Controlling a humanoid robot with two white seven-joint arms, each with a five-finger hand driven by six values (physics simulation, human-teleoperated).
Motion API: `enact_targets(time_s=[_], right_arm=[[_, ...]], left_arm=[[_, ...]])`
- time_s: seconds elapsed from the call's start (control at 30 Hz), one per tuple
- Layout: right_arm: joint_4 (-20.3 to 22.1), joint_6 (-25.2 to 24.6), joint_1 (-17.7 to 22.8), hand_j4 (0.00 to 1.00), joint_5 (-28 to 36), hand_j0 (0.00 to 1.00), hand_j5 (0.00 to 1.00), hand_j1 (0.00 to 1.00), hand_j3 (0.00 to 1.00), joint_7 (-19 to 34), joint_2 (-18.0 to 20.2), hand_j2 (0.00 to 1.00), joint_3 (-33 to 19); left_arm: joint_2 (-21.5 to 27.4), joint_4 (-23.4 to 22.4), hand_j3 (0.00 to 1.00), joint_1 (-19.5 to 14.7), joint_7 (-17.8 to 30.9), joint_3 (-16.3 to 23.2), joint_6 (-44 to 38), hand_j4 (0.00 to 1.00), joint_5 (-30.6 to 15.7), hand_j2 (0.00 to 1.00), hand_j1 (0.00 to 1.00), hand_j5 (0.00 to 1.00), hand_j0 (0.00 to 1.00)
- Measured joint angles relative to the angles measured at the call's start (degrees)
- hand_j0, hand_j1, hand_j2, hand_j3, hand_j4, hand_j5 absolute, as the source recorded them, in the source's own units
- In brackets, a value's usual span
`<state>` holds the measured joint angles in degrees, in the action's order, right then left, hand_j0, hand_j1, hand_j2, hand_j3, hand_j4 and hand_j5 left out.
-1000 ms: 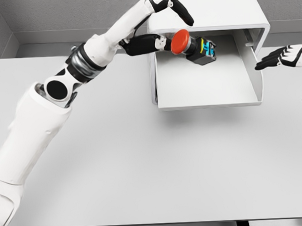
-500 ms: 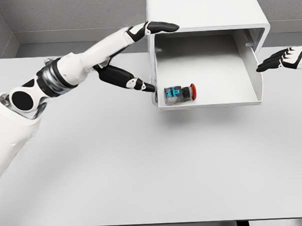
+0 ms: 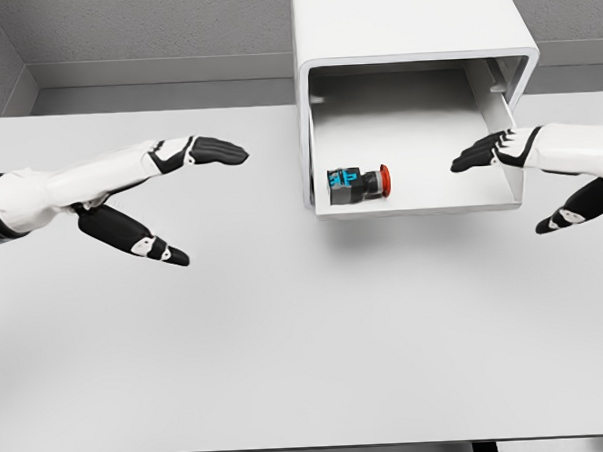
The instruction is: Slide open multi-storey tabletop storage cabinets and put open load switch and slide close multi-storey tabletop storage cabinets
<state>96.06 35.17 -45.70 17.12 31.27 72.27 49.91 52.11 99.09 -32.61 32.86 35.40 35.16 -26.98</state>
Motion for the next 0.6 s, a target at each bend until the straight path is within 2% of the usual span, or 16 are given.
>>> enact_targets(time_s=[0.37, 0.6], right_arm=[[0.1, 0.0, 1.6, 1.0, 0.1, 1.0, 1.0, 1.0, 1.0, -3.4, -2.3, 1.0, 0.0], [0.0, 0.0, 1.6, 1.0, -0.2, 1.0, 1.0, 1.0, 1.0, -3.1, -4.3, 1.0, 0.1]], left_arm=[[1.3, 0.0, 1.0, 0.7, 0.1, 0.1, 0.0, 1.0, 0.7, 1.0, 1.0, 1.0, 1.0], [1.3, 0.0, 1.0, 0.3, 0.1, 0.1, 0.0, 1.0, 0.7, 1.0, 1.0, 1.0, 1.0]])
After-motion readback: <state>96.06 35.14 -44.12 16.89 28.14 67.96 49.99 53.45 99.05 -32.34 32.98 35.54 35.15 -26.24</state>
